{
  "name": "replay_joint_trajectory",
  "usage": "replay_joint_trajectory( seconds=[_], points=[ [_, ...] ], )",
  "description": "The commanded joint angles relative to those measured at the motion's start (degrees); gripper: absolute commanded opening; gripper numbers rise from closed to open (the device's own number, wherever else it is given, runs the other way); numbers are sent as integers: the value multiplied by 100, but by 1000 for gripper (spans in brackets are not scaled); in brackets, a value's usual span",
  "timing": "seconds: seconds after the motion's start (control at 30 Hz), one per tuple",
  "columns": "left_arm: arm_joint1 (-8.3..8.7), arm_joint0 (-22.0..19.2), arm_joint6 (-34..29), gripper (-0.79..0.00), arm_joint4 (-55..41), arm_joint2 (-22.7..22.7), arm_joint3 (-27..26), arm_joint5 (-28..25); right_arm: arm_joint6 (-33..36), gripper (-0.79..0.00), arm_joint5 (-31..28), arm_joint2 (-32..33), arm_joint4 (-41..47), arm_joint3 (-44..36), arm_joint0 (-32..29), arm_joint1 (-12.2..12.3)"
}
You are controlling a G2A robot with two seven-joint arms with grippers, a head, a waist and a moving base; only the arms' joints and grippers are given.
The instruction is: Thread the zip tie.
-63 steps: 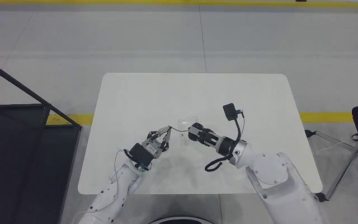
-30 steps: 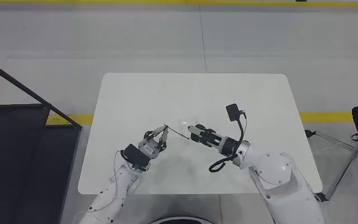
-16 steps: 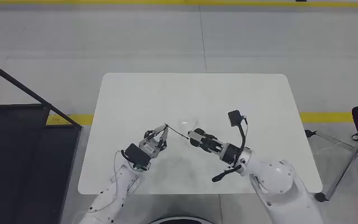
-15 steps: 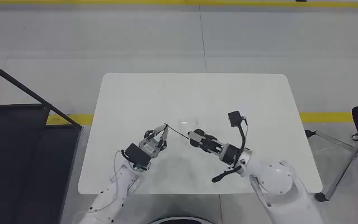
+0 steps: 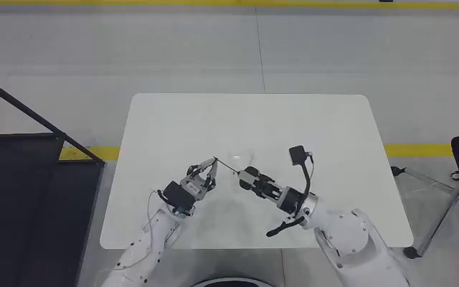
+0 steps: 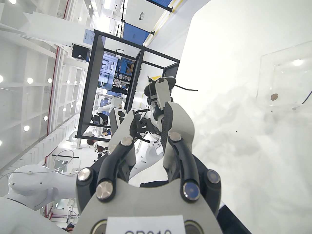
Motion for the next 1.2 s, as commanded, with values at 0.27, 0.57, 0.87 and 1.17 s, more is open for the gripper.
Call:
replay_joint_trajectory(
  seconds=[0.27, 0.57, 0.87, 1.17],
  points=[
    [-6, -45, -53, -785, 119, 40, 33, -49, -28, -606, 123, -79, 2, 113, 124, -23],
    [-7, -36, -40, -785, 214, 67, 75, -49, -20, -776, 126, -97, 42, 195, 149, -34],
    [-13, -30, -12, -785, 229, 87, 103, -35, -31, -779, 52, -109, -22, 245, 90, -33],
    [-13, -20, 24, -785, 288, 106, 109, -54, -39, -785, -3, -119, -68, 296, 44, -34]
  ],
)
